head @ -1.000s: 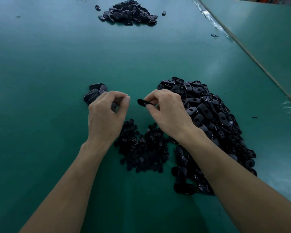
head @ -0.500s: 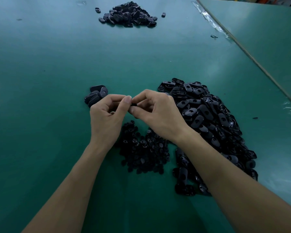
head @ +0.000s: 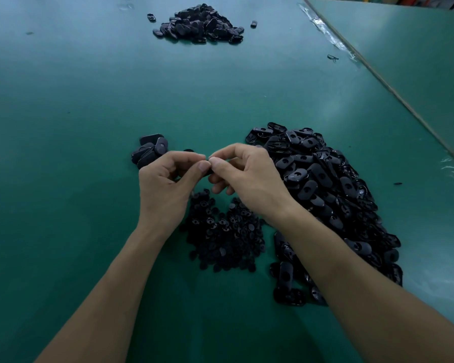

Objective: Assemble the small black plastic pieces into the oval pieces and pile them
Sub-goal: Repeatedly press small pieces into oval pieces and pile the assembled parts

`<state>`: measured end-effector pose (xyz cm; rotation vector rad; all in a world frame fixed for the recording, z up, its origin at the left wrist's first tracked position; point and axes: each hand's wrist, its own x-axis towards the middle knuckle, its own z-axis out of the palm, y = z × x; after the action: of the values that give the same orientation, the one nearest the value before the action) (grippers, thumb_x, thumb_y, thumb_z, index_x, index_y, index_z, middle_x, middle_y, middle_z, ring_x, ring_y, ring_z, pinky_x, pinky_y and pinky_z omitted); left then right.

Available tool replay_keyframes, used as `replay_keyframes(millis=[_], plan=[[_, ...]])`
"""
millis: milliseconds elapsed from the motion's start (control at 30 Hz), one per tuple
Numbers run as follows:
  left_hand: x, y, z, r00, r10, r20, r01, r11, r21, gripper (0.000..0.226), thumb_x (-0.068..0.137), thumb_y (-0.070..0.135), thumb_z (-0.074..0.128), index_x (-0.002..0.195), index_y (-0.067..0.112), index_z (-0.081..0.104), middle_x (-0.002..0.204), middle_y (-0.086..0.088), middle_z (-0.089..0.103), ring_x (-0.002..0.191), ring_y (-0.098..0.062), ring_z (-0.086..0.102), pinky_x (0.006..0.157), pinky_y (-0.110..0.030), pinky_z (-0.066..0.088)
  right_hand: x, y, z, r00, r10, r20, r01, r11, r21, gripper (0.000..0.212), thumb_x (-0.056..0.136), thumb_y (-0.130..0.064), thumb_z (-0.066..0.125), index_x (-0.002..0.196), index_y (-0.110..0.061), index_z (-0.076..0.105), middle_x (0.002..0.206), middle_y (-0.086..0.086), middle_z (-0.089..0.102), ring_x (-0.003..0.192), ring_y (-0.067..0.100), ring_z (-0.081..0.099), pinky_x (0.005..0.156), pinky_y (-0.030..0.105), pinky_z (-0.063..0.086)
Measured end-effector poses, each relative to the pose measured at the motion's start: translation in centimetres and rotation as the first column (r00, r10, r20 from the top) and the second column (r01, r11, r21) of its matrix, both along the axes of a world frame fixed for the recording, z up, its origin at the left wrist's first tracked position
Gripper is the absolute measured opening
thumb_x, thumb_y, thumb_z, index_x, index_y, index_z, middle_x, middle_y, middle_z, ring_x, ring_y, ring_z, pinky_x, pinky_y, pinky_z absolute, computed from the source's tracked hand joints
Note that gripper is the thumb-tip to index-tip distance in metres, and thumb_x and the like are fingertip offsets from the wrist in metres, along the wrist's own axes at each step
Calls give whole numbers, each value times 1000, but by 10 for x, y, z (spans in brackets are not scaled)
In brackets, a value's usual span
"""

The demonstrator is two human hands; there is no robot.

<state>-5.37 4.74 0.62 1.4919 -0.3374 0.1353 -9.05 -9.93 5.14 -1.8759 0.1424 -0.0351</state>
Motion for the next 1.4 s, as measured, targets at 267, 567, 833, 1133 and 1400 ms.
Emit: replay_keyframes(millis=[267, 567, 833, 1133, 1400], plan=[[0, 1, -1, 1000, 7, -30, -7, 1000, -5, 17, 81, 26, 75, 94, 16, 71, 75, 13, 74, 64, 1, 64, 63, -14, 50, -1, -3, 0, 1000, 11, 14, -11, 1000, 23, 2, 95, -14, 65, 93, -13, 66, 78, 3, 75, 66, 13, 73, 60, 15, 49], [3, 5, -8, 994, -80, -73, 75, 995, -73, 15, 90, 9, 71, 103, 17, 72, 85, 1, 77, 77, -16, 75, 71, -23, 58, 0, -3, -3, 999, -29, 32, 27, 998, 53, 9, 97, -17, 63, 88, -18, 63, 78, 2, 75, 69, 14, 74, 62, 19, 51], [1, 6, -6, 992, -110, -59, 111, 994, 20, 16, 87, 15, 74, 100, 22, 70, 70, 4, 72, 64, -7, 66, 66, -18, 54, 0, -9, -6, 998, 28, 62, -25, 998, -62, 10, 96, -14, 66, 102, -19, 73, 79, -1, 75, 69, 9, 72, 66, 17, 51], [4, 4, -7, 995, -59, -75, 62, 998, 33, 13, 87, 23, 72, 100, 25, 73, 82, 14, 75, 73, 0, 66, 70, -15, 53, -5, -7, -4, 986, 159, -54, -163, 830, -533, 24, 93, -28, 69, 116, -20, 69, 88, -9, 67, 84, 8, 65, 82, 28, 55], [5, 7, -7, 998, -42, -37, 40, 998, -39, 12, 90, 8, 73, 95, 18, 70, 76, 8, 73, 67, -3, 65, 64, -14, 50, -7, 0, -3, 936, 236, -262, -352, 650, -674, 16, 95, -32, 66, 108, -24, 66, 102, -2, 63, 97, 21, 62, 86, 41, 54]])
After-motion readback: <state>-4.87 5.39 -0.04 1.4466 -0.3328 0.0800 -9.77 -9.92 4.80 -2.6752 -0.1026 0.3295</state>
